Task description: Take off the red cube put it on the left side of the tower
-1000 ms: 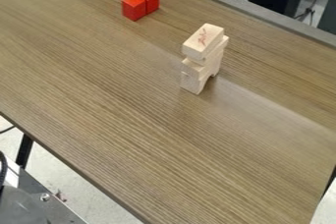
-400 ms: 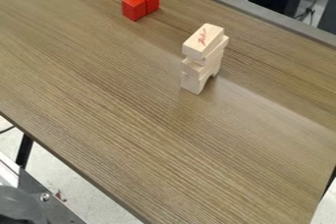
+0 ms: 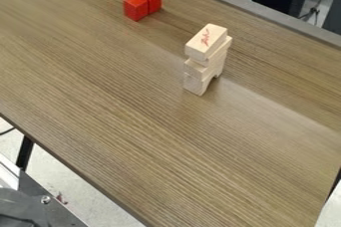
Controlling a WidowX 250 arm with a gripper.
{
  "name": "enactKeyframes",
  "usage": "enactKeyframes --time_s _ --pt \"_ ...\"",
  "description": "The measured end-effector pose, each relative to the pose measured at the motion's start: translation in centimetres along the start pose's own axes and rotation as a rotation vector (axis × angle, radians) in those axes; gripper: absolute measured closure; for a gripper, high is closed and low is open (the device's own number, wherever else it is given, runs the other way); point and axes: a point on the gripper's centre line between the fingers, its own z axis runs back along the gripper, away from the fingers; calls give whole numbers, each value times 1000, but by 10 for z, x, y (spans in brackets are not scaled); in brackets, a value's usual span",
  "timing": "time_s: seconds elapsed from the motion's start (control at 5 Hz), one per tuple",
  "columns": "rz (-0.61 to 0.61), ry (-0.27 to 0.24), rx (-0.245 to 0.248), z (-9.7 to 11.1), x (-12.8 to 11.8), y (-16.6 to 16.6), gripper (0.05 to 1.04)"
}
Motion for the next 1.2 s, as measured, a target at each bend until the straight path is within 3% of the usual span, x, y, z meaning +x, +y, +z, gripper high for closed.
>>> enactKeyframes --time_s 0.2,0.6,0.8,1.2 --pt "-43 12 56 -15 -4 19 83" --pt "-118 30 75 -32 -12 30 83" --pt "-95 10 71 -39 -11 39 83" --pt "-114 -34 14 -55 -11 36 83"
